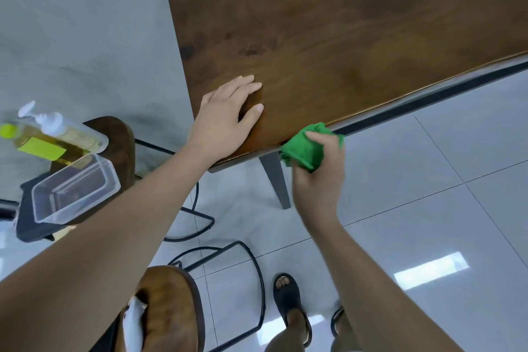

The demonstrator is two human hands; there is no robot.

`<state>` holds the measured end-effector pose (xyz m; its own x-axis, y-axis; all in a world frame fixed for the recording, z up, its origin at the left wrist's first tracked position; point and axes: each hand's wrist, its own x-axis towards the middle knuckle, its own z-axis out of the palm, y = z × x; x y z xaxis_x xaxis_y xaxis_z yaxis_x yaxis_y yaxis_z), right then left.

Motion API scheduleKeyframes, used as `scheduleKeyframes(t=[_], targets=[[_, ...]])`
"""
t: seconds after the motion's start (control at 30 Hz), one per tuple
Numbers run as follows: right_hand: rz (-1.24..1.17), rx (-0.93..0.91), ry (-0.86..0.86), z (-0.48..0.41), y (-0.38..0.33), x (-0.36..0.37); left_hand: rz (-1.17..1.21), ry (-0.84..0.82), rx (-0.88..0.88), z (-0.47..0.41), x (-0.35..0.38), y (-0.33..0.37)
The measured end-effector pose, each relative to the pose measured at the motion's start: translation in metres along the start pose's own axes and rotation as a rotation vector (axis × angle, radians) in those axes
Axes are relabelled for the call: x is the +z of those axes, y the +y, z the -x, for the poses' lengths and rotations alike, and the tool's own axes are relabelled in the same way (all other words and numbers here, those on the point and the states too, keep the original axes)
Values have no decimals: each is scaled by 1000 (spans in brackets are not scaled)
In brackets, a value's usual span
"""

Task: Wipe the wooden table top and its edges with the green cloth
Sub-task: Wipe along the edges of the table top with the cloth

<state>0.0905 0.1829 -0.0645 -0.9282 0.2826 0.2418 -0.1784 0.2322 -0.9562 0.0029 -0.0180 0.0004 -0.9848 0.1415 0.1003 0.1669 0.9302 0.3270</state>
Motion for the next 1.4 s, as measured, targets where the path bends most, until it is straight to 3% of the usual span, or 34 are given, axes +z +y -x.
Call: scheduleKeyframes(t=[0.23,0.4,0.57,0.77,0.93,1.1,1.27,1.4], targets=[[-16,101,213,-56,22,-51,58,26,-45,1,-2,-1],[-23,111,267,-40,12,-28,126,105,-59,5,-3,-2],[-3,79,120,19,-8,29,202,174,-85,8,-3,-7],[-92,155,59,68,-30,86,338,250,-117,12,-7,-10],[-104,119,-120,104,-48,115,505,268,-216,17,-17,-13],[-85,92,-250,116,-54,121,779,206,-345,36,-32,-27],[-158,157,-413,101,-63,98,1010,303,-507,96,-38,-50],[-223,125,-641,69,-93,86,1279,391,-684,146,-30,-45]])
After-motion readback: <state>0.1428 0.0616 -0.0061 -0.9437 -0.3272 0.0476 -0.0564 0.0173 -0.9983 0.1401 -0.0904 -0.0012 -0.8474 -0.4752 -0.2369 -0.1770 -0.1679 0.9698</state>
